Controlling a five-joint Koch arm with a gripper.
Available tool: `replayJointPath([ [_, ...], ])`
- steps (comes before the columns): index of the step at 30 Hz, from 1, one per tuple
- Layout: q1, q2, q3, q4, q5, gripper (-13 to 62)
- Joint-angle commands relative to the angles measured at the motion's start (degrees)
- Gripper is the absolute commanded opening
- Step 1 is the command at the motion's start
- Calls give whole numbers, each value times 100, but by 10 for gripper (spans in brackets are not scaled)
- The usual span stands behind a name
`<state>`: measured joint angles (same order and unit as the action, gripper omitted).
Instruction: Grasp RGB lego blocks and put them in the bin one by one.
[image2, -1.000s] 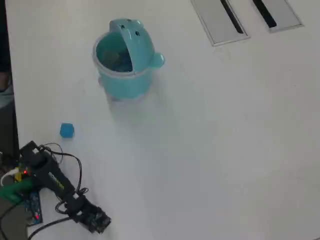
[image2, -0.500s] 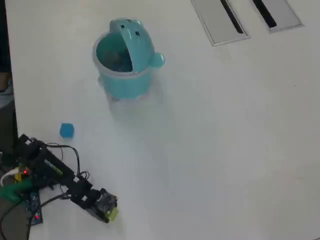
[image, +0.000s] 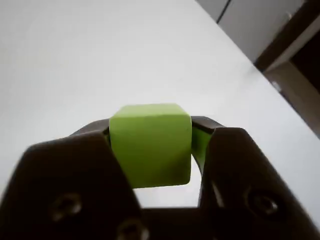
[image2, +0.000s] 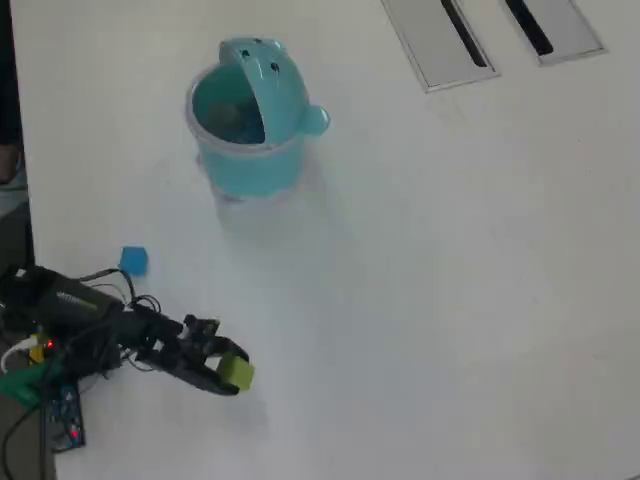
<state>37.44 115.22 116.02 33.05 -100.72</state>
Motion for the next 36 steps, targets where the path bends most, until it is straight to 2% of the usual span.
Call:
replayJointPath([
  [1, -272, 422, -325, -466, 62, 54],
  [4, -765, 809, -308, -466, 510, 54],
  [11, -2153, 1626, -369, -483, 545, 54],
  [16, -3006, 1749, -747, -501, 615, 54],
  [18, -4140, 1723, -967, -870, 615, 53],
  [21, -4641, 1705, -967, -1283, 562, 53],
  [25, -5713, 1345, -993, -1942, 88, 53],
  [30, -6258, 642, -1283, -2698, -114, 53],
  [32, -6469, 255, -1652, -2865, -114, 53],
  [34, -6671, -800, -2821, -3129, -141, 54],
  [36, -6768, -1046, -3050, -3138, -149, 53],
])
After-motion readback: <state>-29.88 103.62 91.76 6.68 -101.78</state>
